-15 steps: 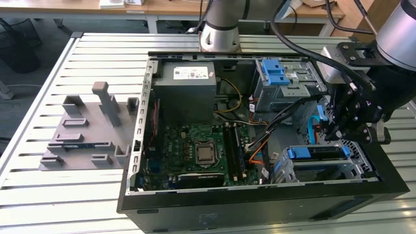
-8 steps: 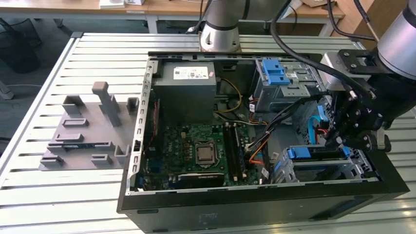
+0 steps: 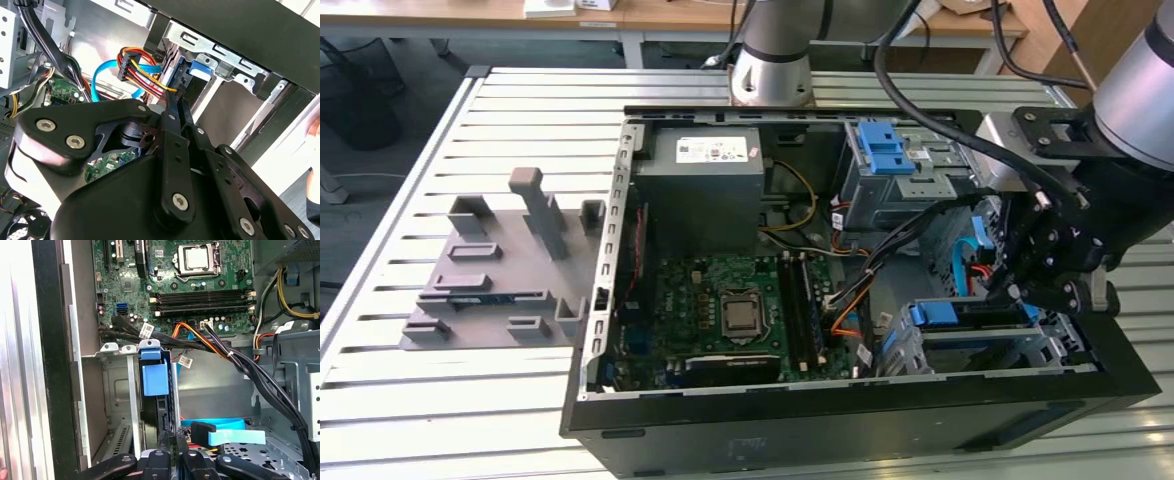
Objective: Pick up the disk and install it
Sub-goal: 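Insert the first disk wire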
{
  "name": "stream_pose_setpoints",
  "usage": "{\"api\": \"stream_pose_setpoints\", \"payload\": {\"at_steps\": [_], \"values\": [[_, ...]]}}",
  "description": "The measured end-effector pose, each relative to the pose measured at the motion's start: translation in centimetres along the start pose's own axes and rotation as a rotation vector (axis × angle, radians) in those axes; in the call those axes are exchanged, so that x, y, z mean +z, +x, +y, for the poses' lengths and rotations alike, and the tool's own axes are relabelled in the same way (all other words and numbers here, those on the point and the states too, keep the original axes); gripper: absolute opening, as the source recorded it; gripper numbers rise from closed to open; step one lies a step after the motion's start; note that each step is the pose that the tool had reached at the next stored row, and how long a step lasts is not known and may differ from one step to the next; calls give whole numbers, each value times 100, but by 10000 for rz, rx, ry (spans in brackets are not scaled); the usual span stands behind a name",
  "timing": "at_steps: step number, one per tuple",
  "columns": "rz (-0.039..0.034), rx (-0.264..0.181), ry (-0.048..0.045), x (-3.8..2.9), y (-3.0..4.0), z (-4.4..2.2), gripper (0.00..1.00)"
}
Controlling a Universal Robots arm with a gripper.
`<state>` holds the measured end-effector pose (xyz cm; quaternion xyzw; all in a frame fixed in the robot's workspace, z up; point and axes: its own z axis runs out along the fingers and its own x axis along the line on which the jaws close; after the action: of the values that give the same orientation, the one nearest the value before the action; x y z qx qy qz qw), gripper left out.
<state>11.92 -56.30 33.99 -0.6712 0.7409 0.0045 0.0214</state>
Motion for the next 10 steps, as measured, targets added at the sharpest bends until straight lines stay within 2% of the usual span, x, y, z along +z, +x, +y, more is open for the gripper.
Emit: {"api": "stream_pose_setpoints", "payload": {"at_steps": [10], "values": [[1,2,-32,32,3,-18,16]]}}
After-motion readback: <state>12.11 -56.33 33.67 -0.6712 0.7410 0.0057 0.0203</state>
